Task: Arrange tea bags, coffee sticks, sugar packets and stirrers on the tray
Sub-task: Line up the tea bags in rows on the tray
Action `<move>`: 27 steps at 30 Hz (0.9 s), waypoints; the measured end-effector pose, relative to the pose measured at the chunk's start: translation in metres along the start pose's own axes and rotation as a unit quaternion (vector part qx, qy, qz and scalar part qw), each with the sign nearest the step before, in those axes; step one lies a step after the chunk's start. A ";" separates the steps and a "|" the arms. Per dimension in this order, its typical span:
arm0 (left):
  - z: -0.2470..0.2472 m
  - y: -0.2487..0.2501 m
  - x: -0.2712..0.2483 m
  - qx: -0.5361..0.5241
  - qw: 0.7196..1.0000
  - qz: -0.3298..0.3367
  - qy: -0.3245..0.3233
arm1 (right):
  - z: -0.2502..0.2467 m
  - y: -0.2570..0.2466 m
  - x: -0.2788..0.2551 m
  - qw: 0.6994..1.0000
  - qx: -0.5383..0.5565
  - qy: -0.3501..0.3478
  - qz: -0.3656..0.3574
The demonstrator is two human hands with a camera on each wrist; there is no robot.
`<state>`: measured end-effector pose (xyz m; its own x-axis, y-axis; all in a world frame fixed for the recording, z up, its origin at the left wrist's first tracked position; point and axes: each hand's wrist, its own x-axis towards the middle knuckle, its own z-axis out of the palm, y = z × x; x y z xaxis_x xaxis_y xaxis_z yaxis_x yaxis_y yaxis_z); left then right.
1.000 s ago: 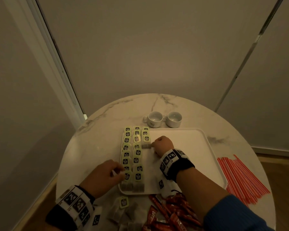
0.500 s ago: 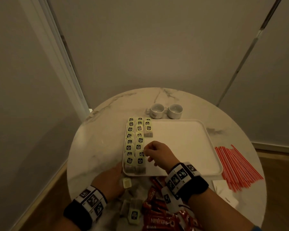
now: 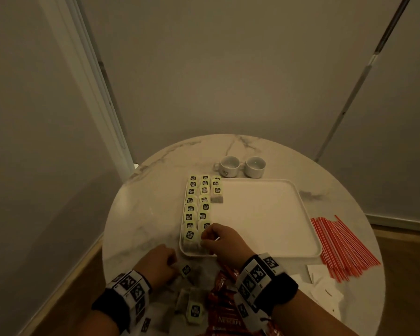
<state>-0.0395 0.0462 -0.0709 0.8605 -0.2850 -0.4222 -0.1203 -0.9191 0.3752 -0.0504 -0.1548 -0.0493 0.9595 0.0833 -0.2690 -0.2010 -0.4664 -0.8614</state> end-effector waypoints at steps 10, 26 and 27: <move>-0.043 0.022 -0.019 -0.350 0.930 0.077 0.079 | -0.001 -0.017 -0.013 0.992 -0.037 -0.092 -0.078; -0.094 0.081 -0.031 -0.737 0.659 0.089 0.118 | -0.009 -0.028 -0.020 0.968 0.181 -0.165 -0.060; -0.096 0.081 -0.032 -0.742 0.654 0.090 0.116 | -0.011 -0.029 -0.019 0.965 0.194 -0.170 -0.052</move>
<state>-0.0289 0.0066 0.0525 0.9711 -0.1452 -0.1895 0.2353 0.4485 0.8622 -0.0608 -0.1521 -0.0145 0.8720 0.4263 -0.2406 -0.2282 -0.0808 -0.9702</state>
